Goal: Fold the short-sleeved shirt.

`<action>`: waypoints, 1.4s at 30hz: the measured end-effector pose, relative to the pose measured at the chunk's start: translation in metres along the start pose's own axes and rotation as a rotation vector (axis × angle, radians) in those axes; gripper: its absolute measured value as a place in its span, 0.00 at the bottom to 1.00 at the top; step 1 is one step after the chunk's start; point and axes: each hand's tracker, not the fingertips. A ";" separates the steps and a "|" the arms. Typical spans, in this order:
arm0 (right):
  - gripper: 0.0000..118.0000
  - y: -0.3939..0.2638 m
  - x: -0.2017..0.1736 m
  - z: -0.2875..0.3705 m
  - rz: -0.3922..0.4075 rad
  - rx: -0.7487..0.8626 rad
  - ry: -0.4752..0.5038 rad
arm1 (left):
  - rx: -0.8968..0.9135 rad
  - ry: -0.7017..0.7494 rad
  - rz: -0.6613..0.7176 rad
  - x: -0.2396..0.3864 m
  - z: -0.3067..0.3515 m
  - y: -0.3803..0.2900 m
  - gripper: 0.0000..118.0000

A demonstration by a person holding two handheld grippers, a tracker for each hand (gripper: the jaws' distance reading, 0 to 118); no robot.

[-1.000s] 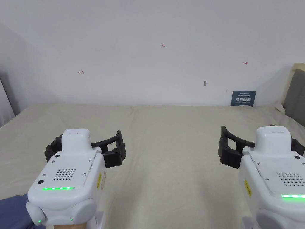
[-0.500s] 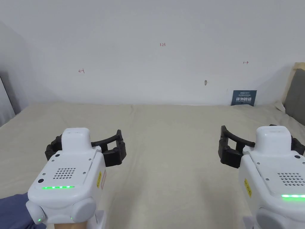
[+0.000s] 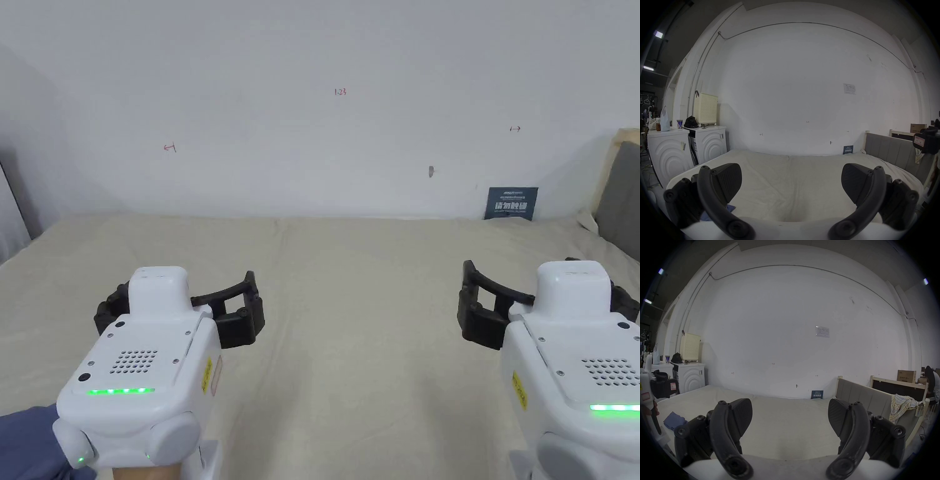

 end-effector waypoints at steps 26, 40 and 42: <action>0.83 0.025 0.000 -0.031 -0.202 -0.544 -0.155 | -0.014 -0.007 0.025 -0.005 -0.003 0.000 1.00; 0.83 0.022 -0.001 -0.036 -0.197 -0.568 -0.139 | -0.019 -0.010 0.048 -0.010 -0.002 0.001 1.00; 0.83 0.024 -0.003 -0.036 -0.190 -0.564 -0.151 | -0.017 -0.013 0.050 -0.010 -0.002 0.002 1.00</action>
